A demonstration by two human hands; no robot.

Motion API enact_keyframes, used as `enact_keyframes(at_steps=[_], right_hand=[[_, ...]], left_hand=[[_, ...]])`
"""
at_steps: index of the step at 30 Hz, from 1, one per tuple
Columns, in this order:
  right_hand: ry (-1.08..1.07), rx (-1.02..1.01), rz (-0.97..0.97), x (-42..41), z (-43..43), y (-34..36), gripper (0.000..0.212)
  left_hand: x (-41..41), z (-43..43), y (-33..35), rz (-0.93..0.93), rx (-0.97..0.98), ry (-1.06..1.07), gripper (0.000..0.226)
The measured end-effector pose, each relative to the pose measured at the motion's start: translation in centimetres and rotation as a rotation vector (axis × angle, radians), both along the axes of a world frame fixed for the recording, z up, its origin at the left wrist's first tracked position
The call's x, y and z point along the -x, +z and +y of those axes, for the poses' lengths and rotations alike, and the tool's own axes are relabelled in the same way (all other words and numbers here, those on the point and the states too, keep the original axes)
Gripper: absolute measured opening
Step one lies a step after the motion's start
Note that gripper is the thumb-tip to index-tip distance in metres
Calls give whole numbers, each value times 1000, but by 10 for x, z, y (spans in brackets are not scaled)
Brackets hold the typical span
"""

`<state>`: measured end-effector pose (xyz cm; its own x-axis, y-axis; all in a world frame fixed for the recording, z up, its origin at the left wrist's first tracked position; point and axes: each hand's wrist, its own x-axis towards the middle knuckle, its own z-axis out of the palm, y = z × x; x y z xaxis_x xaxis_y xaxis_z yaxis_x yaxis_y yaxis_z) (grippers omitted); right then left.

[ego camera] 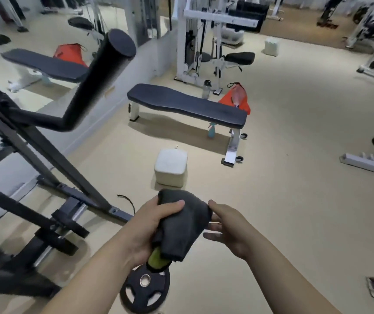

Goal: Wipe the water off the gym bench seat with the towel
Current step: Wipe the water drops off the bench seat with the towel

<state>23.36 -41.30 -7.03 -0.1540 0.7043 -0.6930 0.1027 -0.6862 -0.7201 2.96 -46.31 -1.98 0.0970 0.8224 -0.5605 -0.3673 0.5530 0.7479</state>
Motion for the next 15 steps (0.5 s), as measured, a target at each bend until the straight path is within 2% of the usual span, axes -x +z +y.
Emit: enact_keyframes(at_steps=[3,5,11,13,15], right_hand=[[-117,-25,-56,-16,42,3,34],[-148,-34,12,-33,72,7,37],[-62,-97,136,-89,194,17,35],[-92,-57,181,-110,240,20,41],[-76,-40,254,-130,282,23,58]], left_hand=[[-22,62,-3,106,-30,-46,33],[-47,105,-8,177,-50,-63,33],[-144,233,-20,307,-146,-188,17],[-172,272,-19,294,-152,-176,23],[-191,305,-13,287,-135,-185,31]])
